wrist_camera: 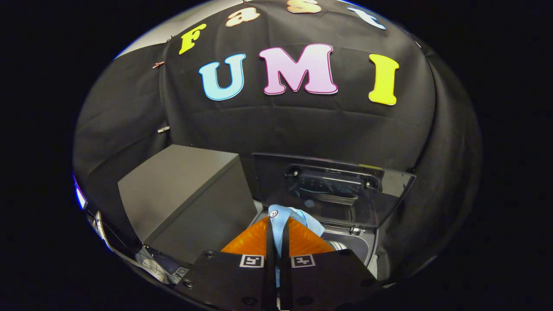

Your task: Put the clothes into the washing machine and then close the washing machine lid.

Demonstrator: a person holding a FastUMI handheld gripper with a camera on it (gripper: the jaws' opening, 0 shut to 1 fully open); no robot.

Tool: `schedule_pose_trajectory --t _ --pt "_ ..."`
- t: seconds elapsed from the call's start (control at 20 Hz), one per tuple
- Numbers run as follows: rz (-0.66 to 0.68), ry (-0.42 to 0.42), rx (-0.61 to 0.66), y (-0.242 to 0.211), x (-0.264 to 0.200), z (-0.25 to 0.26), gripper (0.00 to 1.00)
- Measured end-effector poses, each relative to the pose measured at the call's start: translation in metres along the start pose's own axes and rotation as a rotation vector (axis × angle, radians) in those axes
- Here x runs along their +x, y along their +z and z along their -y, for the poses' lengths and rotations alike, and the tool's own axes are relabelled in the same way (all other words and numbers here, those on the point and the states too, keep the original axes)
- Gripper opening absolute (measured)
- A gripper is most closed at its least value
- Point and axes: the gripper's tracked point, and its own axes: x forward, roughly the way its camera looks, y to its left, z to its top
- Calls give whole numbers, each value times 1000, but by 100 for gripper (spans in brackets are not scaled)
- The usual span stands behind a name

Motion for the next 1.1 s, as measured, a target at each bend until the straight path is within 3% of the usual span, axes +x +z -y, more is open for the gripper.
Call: schedule_pose_trajectory --t 0.4,1.1 --pt "-9 -44 13 -2 23 42 8" --pt "-34 -48 18 -30 75 80 8"
